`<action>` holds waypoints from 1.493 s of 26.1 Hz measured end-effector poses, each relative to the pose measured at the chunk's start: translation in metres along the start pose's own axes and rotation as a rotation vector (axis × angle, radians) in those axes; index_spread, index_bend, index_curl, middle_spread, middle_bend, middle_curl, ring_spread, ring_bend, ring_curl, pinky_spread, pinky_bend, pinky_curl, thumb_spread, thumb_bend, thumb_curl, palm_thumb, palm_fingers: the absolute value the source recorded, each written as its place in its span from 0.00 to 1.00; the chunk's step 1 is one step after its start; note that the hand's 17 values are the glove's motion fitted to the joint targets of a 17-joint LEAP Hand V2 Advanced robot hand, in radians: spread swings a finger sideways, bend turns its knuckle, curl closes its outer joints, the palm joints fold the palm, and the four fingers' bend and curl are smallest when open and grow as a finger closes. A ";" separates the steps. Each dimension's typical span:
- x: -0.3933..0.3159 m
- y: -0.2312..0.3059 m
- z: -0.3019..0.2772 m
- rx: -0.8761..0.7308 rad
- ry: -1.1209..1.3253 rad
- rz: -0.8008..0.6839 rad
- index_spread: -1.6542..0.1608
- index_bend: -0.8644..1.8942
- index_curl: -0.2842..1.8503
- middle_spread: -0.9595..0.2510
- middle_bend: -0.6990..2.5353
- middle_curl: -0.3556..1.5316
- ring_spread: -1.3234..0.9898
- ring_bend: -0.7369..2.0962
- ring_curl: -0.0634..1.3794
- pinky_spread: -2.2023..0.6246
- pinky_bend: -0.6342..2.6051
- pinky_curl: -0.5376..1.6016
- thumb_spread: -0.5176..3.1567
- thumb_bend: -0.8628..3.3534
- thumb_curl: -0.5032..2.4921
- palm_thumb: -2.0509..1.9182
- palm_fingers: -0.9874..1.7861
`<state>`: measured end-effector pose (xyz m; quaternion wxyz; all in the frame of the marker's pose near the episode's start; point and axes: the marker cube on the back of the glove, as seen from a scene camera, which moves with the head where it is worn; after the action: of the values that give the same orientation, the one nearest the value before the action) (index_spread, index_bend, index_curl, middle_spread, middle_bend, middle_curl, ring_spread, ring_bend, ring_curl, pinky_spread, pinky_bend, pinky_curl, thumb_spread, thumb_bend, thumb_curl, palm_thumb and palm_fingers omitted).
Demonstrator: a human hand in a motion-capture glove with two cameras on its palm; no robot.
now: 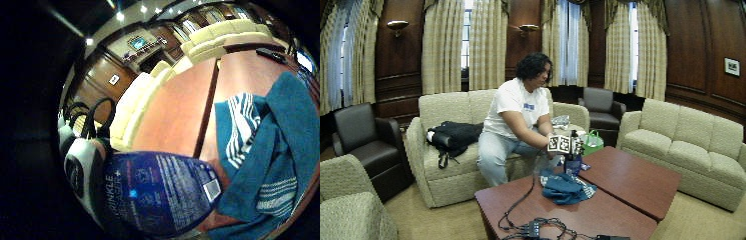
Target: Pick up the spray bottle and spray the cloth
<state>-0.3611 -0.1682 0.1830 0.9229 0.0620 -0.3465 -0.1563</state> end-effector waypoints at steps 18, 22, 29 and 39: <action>0.009 -0.019 0.002 -0.002 -0.003 0.015 0.77 0.47 0.41 0.63 0.41 0.45 0.47 0.47 0.35 0.69 0.31 0.43 0.21 0.20 0.45 0.74 0.86; 0.011 -0.018 0.002 -0.031 -0.020 0.028 0.77 0.47 0.41 0.63 0.41 0.45 0.47 0.47 0.35 0.69 0.31 0.43 0.21 0.20 0.45 0.73 0.86; 0.010 -0.014 0.002 -0.142 -0.058 0.079 0.76 0.47 0.41 0.63 0.40 0.45 0.47 0.46 0.35 0.69 0.31 0.42 0.22 0.20 0.45 0.73 0.85; 0.012 -0.008 -0.002 -0.309 -0.028 0.121 0.75 0.41 0.38 0.64 0.40 0.45 0.48 0.47 0.34 0.75 0.25 0.41 0.30 0.19 0.43 0.71 0.76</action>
<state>-0.3533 -0.1792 0.1871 0.9242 -0.1037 -0.3344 -0.1528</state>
